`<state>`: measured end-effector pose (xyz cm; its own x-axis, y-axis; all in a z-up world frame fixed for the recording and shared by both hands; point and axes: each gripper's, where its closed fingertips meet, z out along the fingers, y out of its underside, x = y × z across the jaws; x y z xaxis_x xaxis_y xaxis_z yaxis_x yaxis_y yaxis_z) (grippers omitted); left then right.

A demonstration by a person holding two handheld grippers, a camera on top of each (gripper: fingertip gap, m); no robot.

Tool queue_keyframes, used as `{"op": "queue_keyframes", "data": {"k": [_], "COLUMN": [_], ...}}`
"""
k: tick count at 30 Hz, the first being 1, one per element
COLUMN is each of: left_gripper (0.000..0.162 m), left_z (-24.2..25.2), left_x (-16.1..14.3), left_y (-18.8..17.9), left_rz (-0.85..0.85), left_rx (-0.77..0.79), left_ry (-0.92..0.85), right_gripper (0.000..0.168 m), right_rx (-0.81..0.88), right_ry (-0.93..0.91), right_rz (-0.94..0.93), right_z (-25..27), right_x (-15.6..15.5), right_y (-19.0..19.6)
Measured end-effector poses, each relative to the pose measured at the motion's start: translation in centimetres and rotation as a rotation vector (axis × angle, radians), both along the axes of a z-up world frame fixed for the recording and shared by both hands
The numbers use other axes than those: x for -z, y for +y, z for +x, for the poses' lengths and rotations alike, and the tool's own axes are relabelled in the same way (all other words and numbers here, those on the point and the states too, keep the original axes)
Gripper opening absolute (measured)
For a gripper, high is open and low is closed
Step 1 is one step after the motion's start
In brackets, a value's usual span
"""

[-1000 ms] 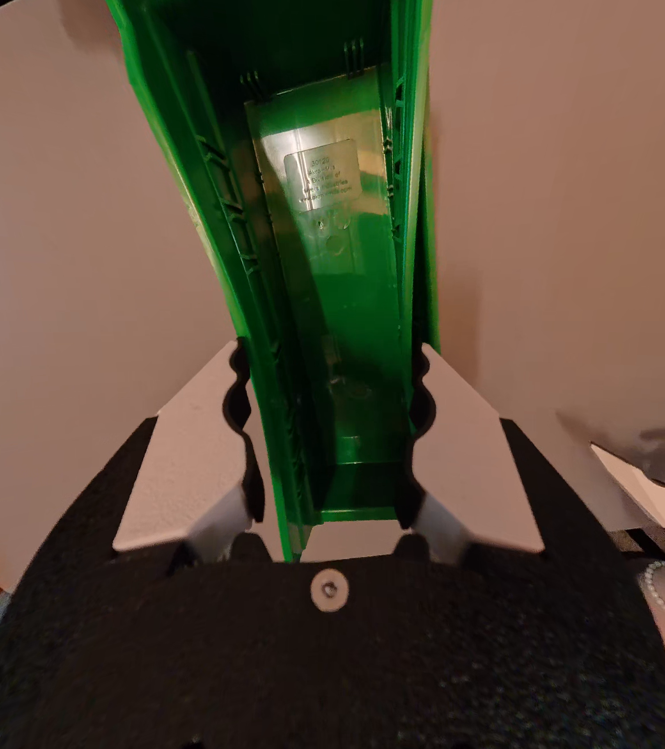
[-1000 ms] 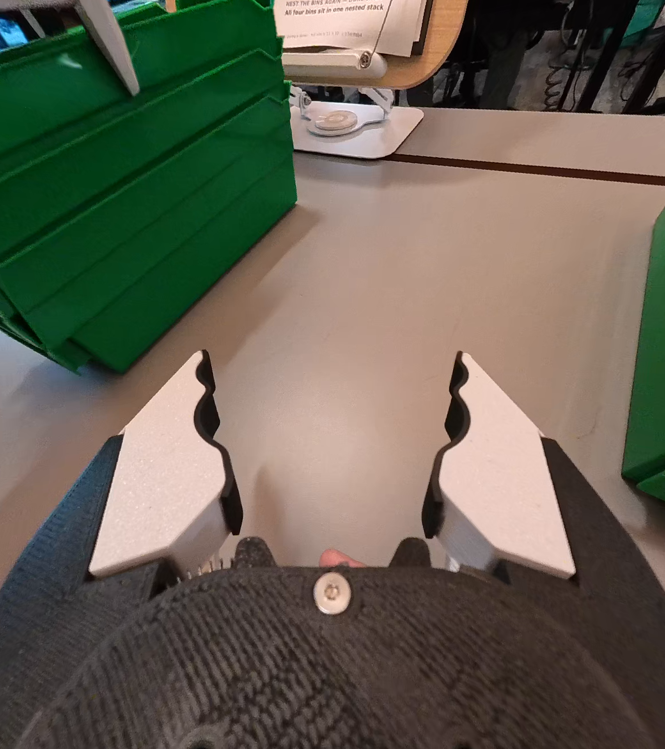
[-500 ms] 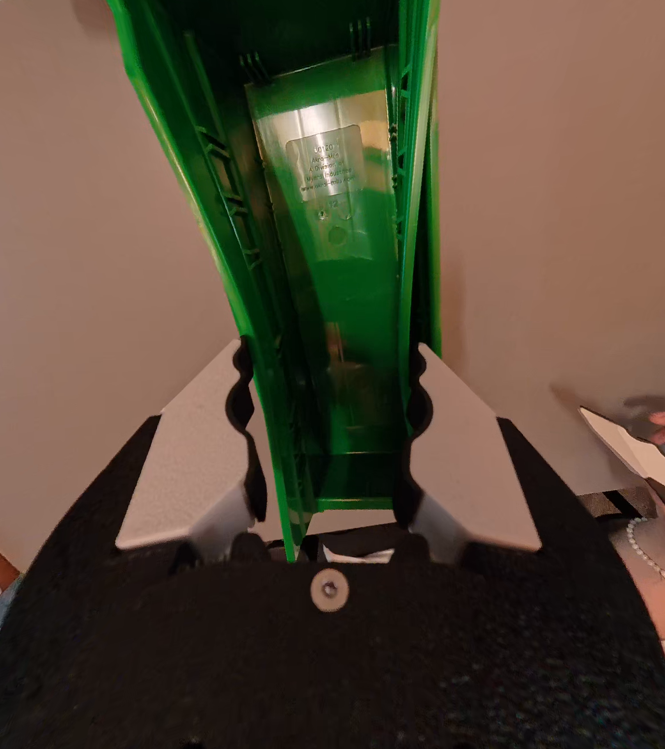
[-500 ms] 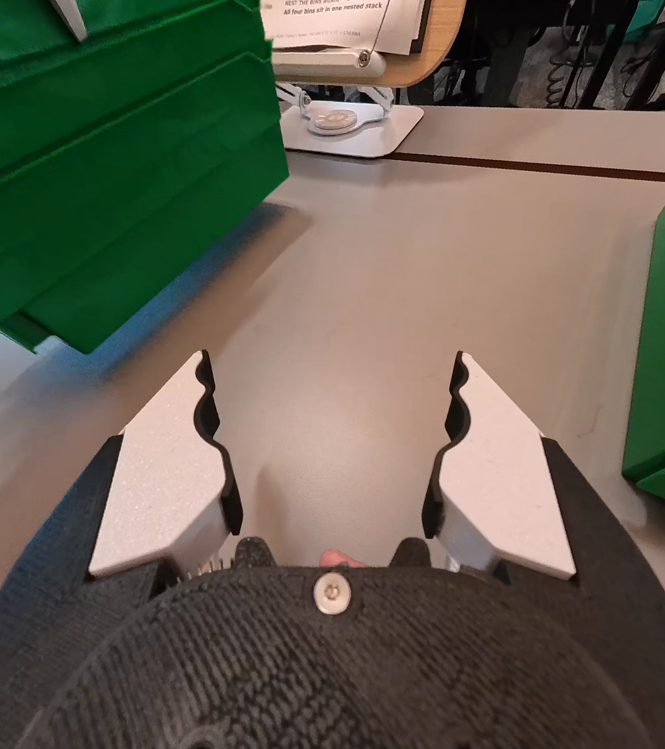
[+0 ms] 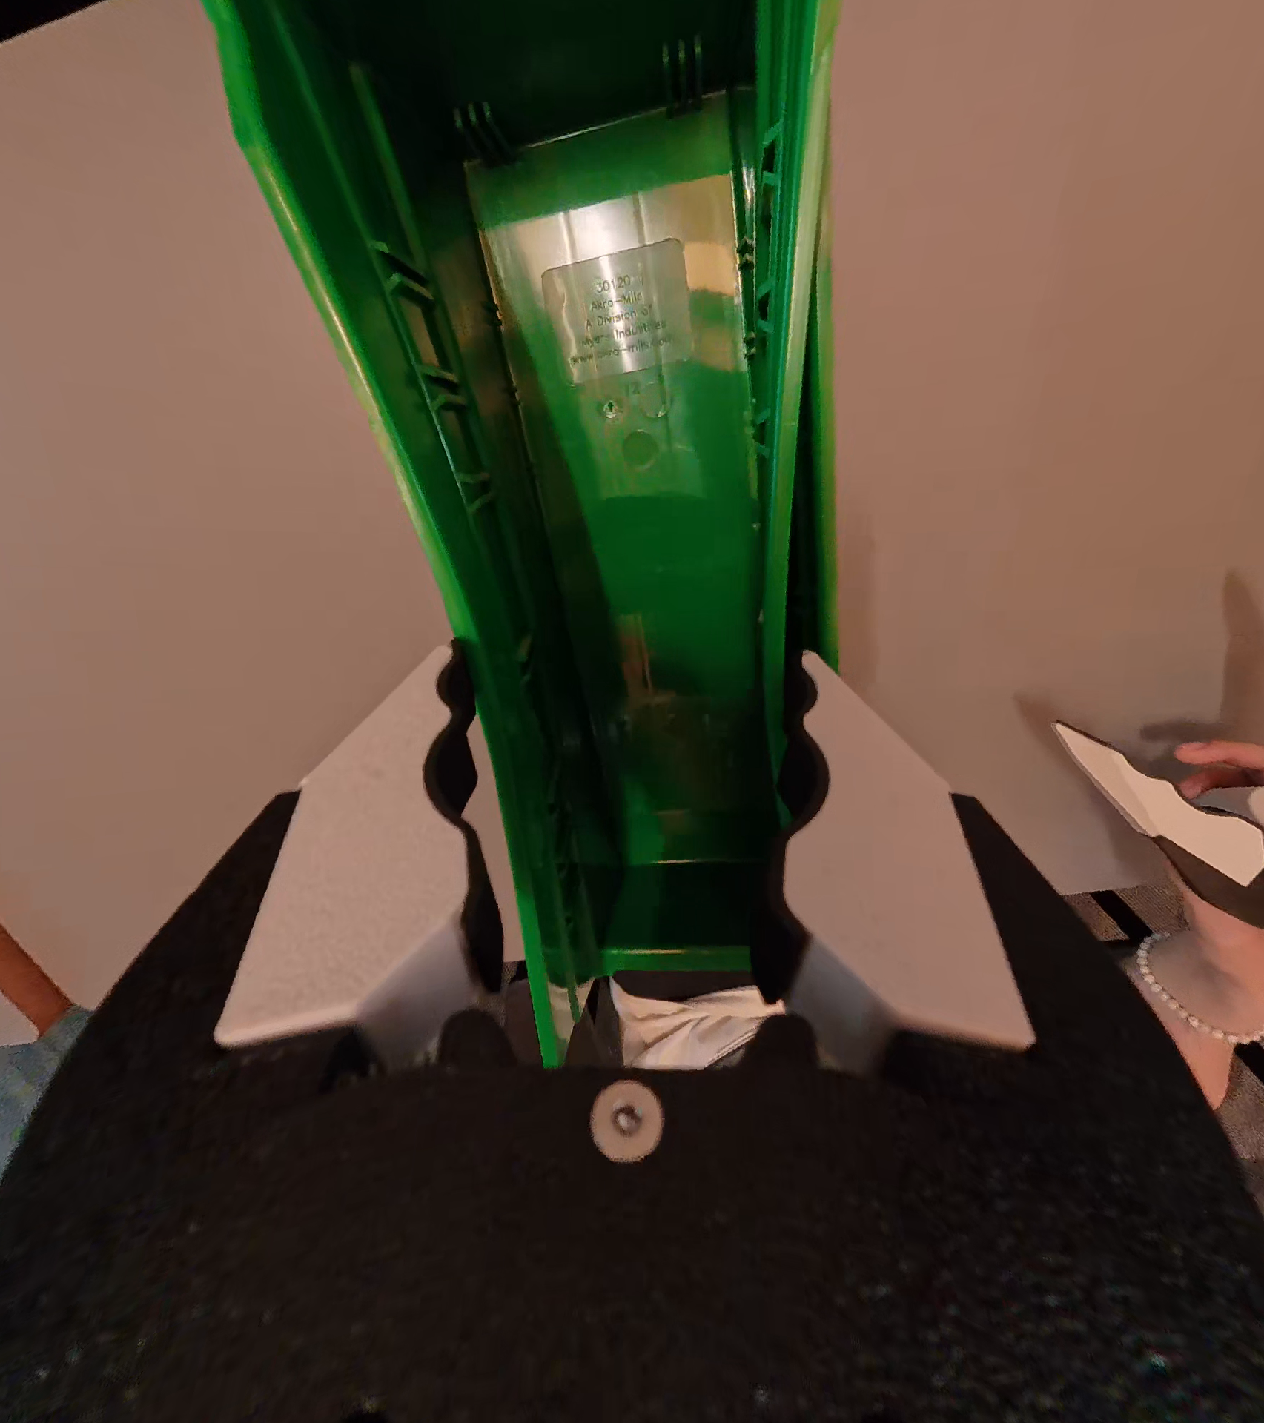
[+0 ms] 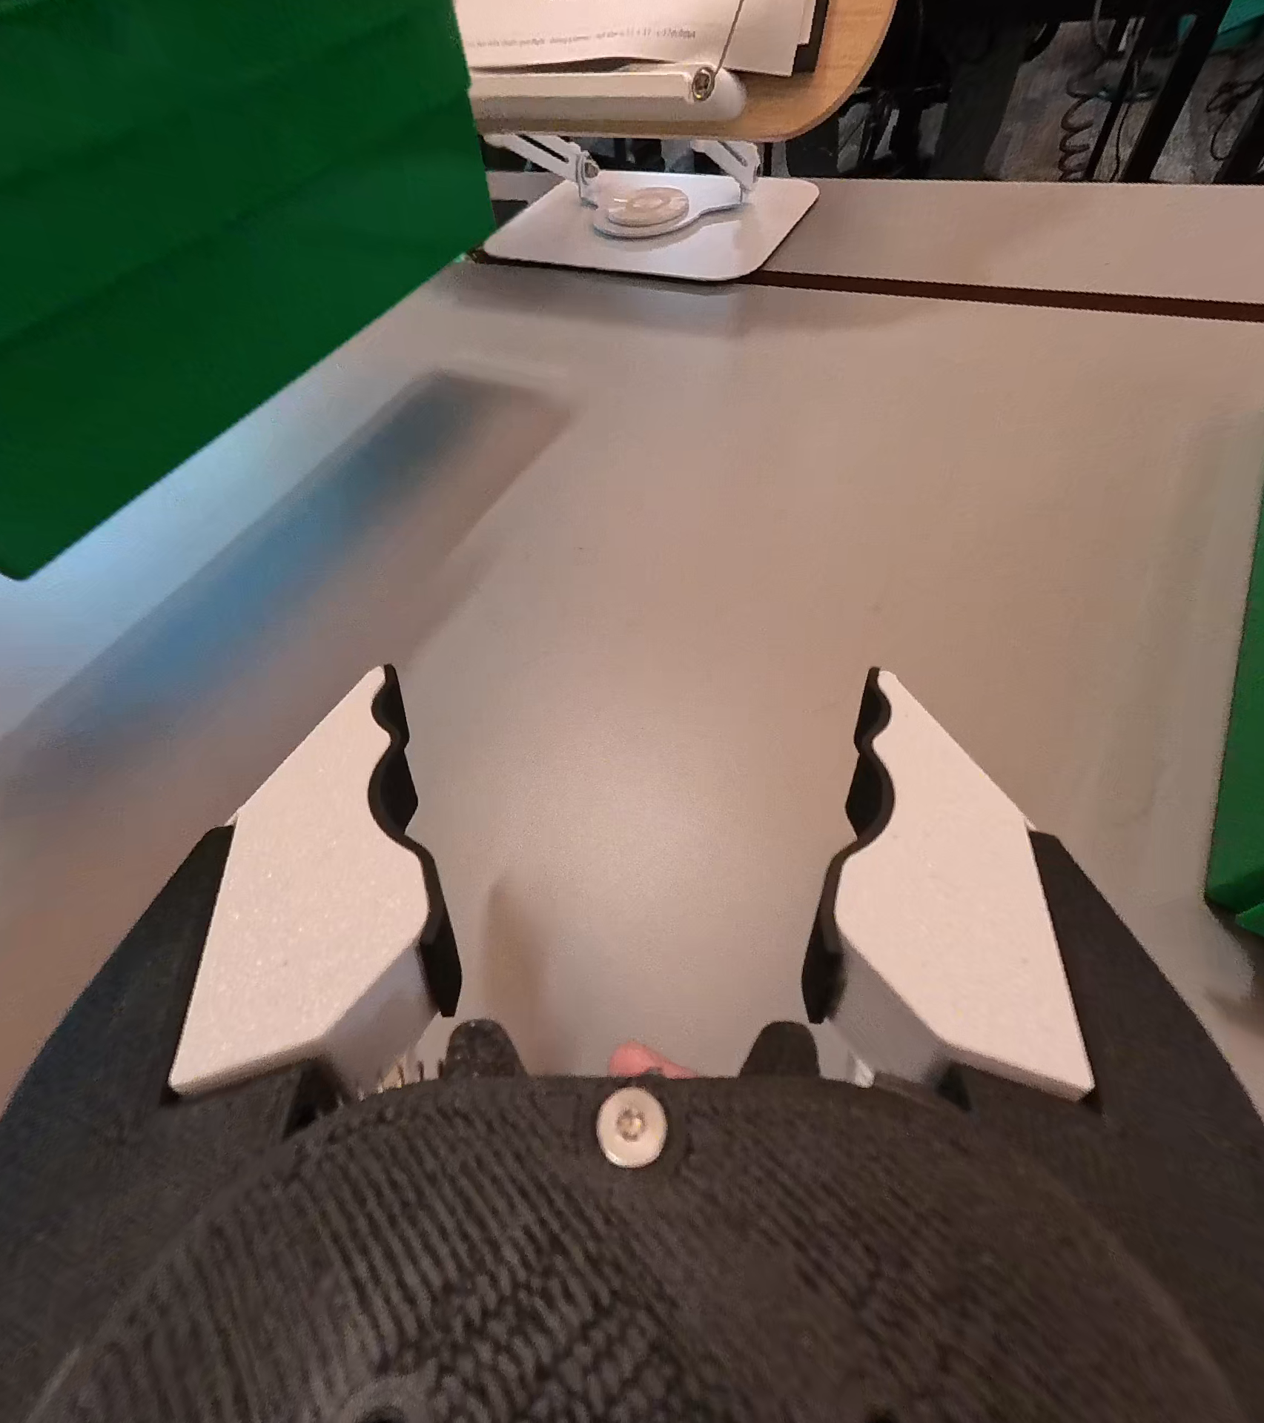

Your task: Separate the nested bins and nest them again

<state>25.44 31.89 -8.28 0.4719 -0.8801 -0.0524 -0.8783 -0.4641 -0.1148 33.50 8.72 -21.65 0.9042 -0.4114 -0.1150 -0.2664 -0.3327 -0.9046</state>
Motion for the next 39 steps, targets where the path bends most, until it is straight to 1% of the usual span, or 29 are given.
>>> {"op": "queue_keyframes", "data": {"k": [4,8,18,25,28,32,39], "left_gripper": [0.079,0.08,0.08,0.081,0.082,0.082,0.082], "left_z": [-0.1,-0.5,-0.8,-0.9,-1.1,-1.2,-1.0], "left_x": [-1.2,-1.6,-1.3,-3.5,-3.9,-3.3,-0.3], "left_y": [0.0,0.3,-0.1,0.1,0.1,0.0,-0.7], "left_rz": [-0.019,0.002,-0.013,0.005,0.009,0.003,-0.03], "left_rx": [-0.011,-0.018,-0.017,-0.026,-0.028,-0.029,-0.011], "left_ry": [-0.017,0.002,0.031,0.025,0.029,0.032,0.063], "right_gripper": [0.115,0.115,0.115,0.115,0.115,0.115,0.115], "right_rx": [-0.002,-0.007,-0.008,-0.009,-0.015,-0.021,-0.015], "right_ry": [0.007,0.009,0.011,0.018,0.021,0.017,0.019], "right_rz": [-0.001,-0.01,-0.017,-0.019,-0.024,-0.033,-0.037], "right_z": [0.0,-0.1,-0.1,-0.1,-0.2,-0.4,-0.2], "right_x": [0.2,0.5,0.6,0.8,1.0,1.1,1.2], "right_y": [0.1,0.2,0.1,0.1,0.2,0.3,0.1]}}
